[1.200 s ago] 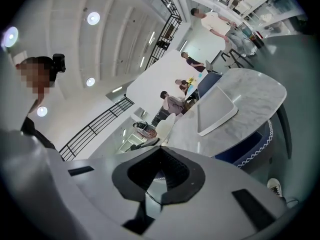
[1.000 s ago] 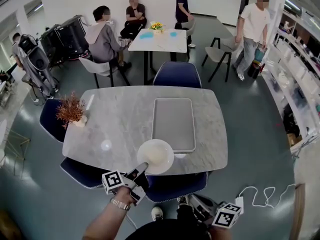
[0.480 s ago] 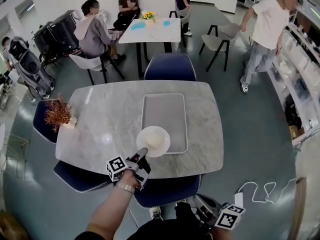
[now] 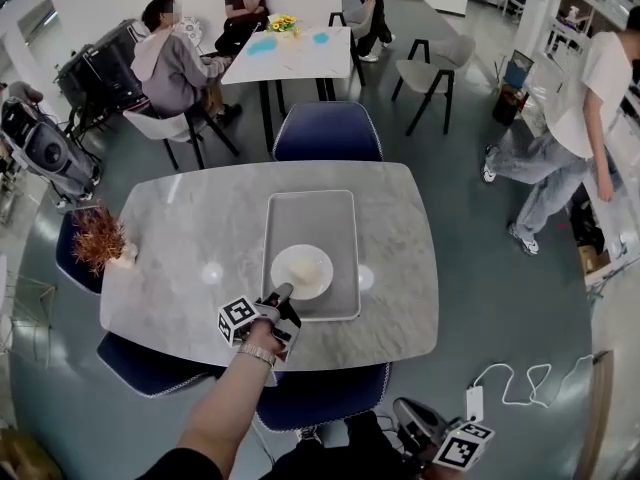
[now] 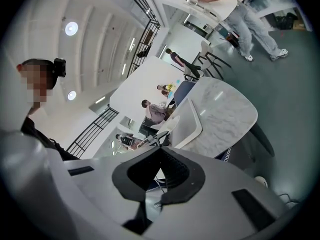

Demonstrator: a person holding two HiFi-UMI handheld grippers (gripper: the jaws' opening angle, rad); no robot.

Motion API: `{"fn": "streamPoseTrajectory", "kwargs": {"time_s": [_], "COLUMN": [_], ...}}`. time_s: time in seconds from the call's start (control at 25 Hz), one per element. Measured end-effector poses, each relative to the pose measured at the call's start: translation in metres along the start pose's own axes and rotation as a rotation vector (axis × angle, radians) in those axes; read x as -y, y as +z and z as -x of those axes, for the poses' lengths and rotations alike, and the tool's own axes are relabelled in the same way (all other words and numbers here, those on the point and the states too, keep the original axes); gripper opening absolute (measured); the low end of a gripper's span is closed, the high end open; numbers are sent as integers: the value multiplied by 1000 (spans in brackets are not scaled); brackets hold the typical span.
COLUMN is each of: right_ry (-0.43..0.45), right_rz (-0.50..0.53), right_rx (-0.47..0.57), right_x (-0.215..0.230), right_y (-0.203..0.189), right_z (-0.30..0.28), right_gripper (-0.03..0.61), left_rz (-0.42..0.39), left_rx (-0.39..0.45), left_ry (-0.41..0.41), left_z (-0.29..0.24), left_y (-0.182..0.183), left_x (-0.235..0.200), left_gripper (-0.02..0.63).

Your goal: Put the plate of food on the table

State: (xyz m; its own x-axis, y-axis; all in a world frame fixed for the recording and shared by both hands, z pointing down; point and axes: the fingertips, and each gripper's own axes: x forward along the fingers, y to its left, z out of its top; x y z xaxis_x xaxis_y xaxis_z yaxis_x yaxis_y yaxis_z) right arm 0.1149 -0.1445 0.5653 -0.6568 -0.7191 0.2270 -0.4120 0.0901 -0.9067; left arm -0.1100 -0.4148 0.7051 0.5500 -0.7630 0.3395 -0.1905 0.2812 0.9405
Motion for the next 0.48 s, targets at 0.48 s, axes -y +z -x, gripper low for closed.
{"fn": "streamPoseTrajectory", "kwargs": {"time_s": [0.48], "right_ry": [-32], "right_rz": [-46], "right_rx": [18], "right_x": [22], "right_y": [23], "right_z": [-7], "right_gripper": [11], "left_rz": [9], "left_rx": [28], "left_ry": [65], "left_z": [-49], "left_y": [24], "left_x": [-18], "left_gripper": [25]}}
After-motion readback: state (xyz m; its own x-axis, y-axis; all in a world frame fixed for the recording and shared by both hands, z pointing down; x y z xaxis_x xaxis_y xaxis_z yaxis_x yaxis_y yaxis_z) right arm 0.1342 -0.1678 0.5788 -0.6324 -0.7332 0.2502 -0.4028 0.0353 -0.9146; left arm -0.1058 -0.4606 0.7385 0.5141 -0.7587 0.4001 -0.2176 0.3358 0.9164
